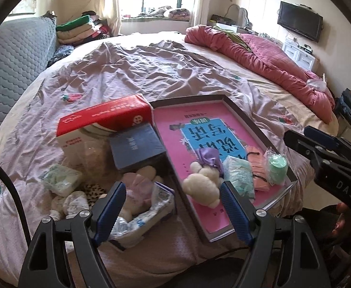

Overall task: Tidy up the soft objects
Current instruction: 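Move the left tool to the white floral cloth while the right tool approaches the white-purple bagged packet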

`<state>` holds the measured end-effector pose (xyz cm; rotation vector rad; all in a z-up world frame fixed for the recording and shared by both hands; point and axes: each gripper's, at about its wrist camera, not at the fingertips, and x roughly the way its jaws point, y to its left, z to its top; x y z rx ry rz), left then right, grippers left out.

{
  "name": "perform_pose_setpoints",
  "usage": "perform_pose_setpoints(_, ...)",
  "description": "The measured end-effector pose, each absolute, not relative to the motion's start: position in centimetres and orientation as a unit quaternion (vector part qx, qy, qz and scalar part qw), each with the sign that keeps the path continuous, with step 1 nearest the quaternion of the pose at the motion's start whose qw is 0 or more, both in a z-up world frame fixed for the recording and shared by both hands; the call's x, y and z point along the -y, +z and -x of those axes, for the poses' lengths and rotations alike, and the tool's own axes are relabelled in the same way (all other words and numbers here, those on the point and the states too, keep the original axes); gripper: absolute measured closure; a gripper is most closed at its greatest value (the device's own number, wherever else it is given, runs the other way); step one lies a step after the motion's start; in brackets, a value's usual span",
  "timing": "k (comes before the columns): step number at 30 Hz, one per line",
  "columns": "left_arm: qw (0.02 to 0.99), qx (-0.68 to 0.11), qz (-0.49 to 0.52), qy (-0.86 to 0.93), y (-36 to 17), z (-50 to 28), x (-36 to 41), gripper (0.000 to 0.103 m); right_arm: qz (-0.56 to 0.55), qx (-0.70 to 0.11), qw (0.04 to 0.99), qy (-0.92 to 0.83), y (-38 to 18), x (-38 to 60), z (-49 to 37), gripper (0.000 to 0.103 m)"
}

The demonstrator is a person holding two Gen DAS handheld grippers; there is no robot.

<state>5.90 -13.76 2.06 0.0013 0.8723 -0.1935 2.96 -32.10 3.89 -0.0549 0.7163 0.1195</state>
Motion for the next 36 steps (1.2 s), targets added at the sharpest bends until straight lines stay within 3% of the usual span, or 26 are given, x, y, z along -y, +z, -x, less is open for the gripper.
perform_pose_setpoints(29, 0.909, -0.413, 0.060, 0.023, 3.9, -5.6, -0.7, 0.023, 0.041, -0.357, 0.918, 0.168, 4.2, 24.9, -1.9, 0.040)
perform_pose_setpoints(36, 0.900, -0.428, 0.073, 0.037, 2.6, -5.6, -3.6, 0.023, 0.123, -0.380, 0.887, 0.230, 2.0, 20.3, -1.0, 0.040)
